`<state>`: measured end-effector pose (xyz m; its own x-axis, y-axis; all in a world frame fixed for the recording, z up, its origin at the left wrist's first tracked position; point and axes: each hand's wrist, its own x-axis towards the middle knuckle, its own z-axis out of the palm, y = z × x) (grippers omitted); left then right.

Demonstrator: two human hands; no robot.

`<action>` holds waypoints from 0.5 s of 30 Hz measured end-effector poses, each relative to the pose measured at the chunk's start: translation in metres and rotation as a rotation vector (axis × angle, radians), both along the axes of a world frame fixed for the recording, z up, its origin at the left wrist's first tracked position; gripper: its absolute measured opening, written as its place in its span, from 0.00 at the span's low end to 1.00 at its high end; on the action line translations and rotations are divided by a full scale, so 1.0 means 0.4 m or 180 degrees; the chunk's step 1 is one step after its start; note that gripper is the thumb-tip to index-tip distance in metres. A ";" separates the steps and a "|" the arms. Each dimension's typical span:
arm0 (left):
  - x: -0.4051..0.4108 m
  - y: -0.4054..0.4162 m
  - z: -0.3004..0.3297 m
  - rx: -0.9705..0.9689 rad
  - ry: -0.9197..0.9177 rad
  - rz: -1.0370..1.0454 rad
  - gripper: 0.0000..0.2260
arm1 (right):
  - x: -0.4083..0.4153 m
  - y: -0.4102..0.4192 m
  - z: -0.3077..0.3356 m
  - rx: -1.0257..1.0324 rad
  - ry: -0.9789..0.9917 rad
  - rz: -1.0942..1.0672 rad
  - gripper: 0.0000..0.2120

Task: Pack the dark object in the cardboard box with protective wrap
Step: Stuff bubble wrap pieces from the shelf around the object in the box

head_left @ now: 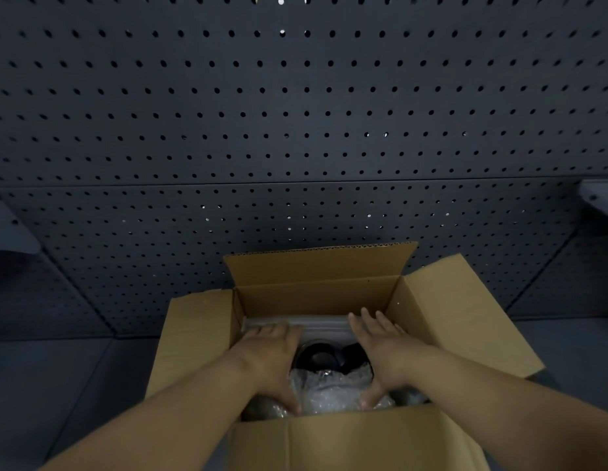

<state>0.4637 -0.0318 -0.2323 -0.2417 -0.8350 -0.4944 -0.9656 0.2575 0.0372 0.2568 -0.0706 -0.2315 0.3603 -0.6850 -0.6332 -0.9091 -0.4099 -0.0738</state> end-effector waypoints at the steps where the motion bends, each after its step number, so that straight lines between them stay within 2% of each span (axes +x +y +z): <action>1: -0.001 -0.001 -0.004 0.0032 -0.0027 0.0008 0.53 | 0.004 0.000 -0.002 -0.0019 0.0046 0.0024 0.64; 8: -0.009 -0.003 -0.032 -0.0031 -0.0222 0.0008 0.60 | 0.038 0.010 -0.015 -0.0210 0.0514 0.0153 0.64; 15: -0.033 0.022 -0.057 -0.0325 -0.0498 -0.0203 0.55 | 0.050 0.030 -0.039 -0.0544 0.0721 0.0299 0.63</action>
